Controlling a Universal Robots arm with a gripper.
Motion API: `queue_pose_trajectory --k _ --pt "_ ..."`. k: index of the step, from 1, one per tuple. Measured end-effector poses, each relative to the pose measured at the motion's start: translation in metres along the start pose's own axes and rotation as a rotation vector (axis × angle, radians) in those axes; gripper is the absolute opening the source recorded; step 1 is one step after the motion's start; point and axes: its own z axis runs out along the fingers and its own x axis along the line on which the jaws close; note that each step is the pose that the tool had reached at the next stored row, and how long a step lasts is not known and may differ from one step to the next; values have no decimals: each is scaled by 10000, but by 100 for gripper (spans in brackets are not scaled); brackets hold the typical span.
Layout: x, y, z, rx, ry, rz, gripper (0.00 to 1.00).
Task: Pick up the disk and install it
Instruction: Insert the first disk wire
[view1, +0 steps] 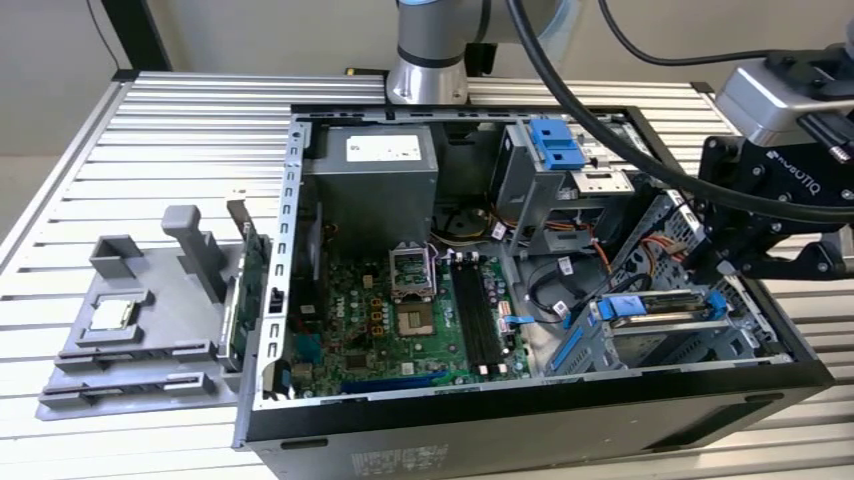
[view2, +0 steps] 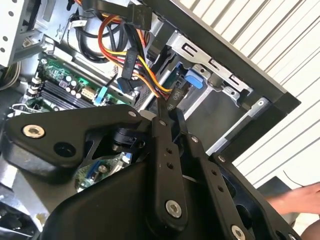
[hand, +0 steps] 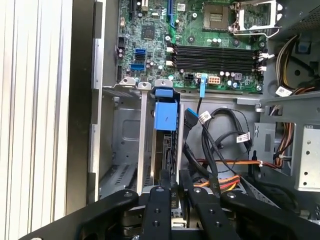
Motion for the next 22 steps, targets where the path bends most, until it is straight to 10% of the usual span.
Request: queue_pose_trajectory --k 22 --pt "-1 0 48 1 1 6 0"
